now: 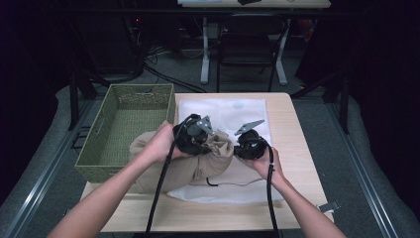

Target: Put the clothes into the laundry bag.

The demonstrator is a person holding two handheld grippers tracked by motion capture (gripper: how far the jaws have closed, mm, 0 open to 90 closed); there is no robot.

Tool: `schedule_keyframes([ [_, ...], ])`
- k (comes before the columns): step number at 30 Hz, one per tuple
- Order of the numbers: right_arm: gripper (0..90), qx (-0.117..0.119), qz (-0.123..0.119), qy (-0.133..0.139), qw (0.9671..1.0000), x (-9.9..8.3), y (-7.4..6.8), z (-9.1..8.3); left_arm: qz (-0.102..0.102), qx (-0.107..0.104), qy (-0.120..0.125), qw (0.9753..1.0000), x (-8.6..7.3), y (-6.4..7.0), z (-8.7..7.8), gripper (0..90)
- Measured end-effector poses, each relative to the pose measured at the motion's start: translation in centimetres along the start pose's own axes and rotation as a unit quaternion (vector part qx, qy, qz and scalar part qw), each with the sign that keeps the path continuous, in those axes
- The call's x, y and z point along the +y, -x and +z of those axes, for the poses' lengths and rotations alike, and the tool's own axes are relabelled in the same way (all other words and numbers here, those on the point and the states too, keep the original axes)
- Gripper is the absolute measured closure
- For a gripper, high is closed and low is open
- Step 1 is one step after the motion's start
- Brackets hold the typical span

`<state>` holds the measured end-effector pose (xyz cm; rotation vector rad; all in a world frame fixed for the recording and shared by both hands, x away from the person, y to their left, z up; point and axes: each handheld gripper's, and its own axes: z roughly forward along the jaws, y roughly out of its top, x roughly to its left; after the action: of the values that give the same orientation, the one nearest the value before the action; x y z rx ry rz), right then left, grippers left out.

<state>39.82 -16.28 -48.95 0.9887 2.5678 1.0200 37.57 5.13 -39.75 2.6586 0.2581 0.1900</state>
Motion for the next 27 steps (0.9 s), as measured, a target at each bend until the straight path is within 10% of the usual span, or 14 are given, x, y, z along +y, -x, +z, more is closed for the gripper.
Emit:
schedule_keyframes([
  [11,88.6,0.005,0.008,-0.007,0.9999,0.0,-0.3,0.3,-0.052,-0.010,-0.022,0.9983,-1.1,2.0,6.7,76.8],
  [14,88.6,0.007,0.006,-0.012,0.9999,0.1,-0.4,0.6,-0.040,0.005,-0.041,0.9984,-1.3,2.9,8.7,73.2],
  [21,88.5,0.003,-0.001,-0.013,0.9999,0.1,-0.5,0.4,-0.045,0.017,-0.006,0.9988,-1.4,3.6,6.8,41.0],
  [27,88.6,0.005,-0.006,-0.015,0.9998,0.2,-0.7,0.4,-0.040,0.008,-0.018,0.9990,-2.2,4.7,8.5,42.4],
])
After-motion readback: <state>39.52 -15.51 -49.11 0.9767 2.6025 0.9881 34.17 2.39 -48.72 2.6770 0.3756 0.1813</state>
